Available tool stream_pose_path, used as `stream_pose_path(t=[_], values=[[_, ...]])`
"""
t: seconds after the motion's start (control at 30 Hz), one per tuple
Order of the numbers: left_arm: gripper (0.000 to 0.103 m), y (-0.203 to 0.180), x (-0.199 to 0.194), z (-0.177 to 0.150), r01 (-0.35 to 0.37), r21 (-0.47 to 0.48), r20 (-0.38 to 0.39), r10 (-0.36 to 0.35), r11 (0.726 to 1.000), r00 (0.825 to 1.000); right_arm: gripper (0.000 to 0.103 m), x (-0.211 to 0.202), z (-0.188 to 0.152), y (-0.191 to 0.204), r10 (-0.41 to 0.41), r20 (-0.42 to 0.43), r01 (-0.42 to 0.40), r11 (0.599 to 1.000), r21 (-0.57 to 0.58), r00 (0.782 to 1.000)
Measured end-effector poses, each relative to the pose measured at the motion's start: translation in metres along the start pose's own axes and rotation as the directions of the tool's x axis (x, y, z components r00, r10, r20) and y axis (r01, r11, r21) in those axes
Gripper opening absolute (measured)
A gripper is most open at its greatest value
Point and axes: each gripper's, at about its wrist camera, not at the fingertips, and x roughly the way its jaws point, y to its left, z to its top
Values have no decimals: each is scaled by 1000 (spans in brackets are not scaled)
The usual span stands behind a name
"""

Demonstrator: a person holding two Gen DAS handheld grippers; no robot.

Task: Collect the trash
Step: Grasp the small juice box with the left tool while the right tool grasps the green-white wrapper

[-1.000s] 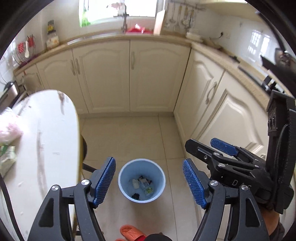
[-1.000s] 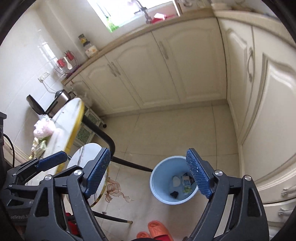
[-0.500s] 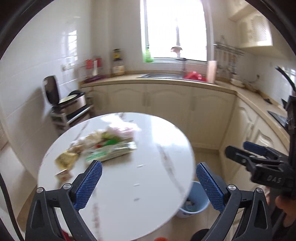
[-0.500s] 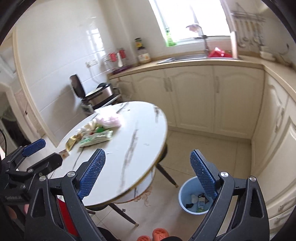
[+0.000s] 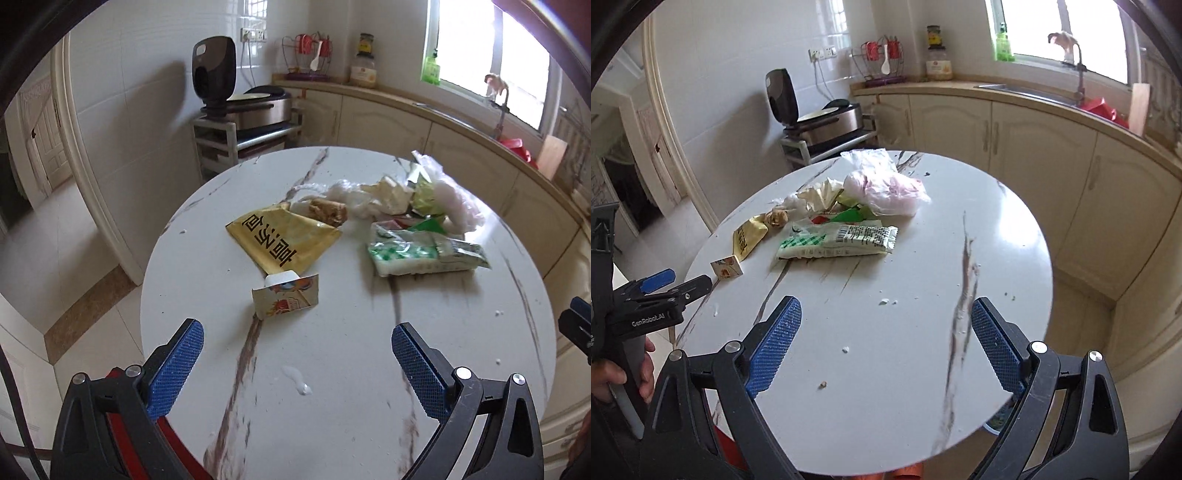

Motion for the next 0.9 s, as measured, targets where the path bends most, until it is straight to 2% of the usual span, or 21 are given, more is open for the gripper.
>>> stream_pose_path(t=[0.17, 0.23, 0.27, 0.3, 0.33, 0.37, 0.4, 0.57, 0.7, 0.8, 0.9], values=[[100, -4, 45, 29, -29, -9, -54, 28, 1000, 998, 93, 39, 9, 8, -5, -57, 3, 999, -33, 998], [94, -1, 63, 42, -23, -5, -65, 22, 1000, 998, 93, 51, 14, 10, -2, -68, -1, 999, -40, 998], [89, 4, 67, 44, -24, -2, -71, 23, 1000, 997, 93, 57, 18, 12, -2, -74, -2, 999, -49, 997], [75, 6, 70, 45, -20, -4, -79, 20, 1000, 997, 93, 62, 21, 14, -3, -77, -2, 998, -64, 997], [53, 10, 76, 45, -13, -5, -91, 12, 1000, 996, 93, 67, 24, 17, -10, -81, 4, 997, -78, 997], [50, 11, 75, 46, -15, -3, -83, 15, 1000, 996, 93, 73, 27, 19, -15, -88, 7, 996, -92, 996], [43, 14, 79, 47, -10, 1, -80, 10, 1000, 997, 93, 77, 31, 21, -10, -87, 1, 994, -107, 996], [42, 25, 72, 40, 44, -9, -79, -44, 999, 996, 93, 101, 46, 27, -14, -108, -7, 982, -188, 994], [41, 32, 52, 33, 114, -12, -65, -115, 993, 991, 93, 115, 50, 31, -56, -107, 24, 959, -281, 993], [40, 32, 38, 31, 140, -5, -56, -141, 990, 989, 92, 126, 51, 32, -19, -129, -24, 948, -318, 991], [39, 28, 25, 29, 147, 10, -46, -146, 989, 988, 72, 131, 50, 30, 47, -173, -97, 952, -290, 984]])
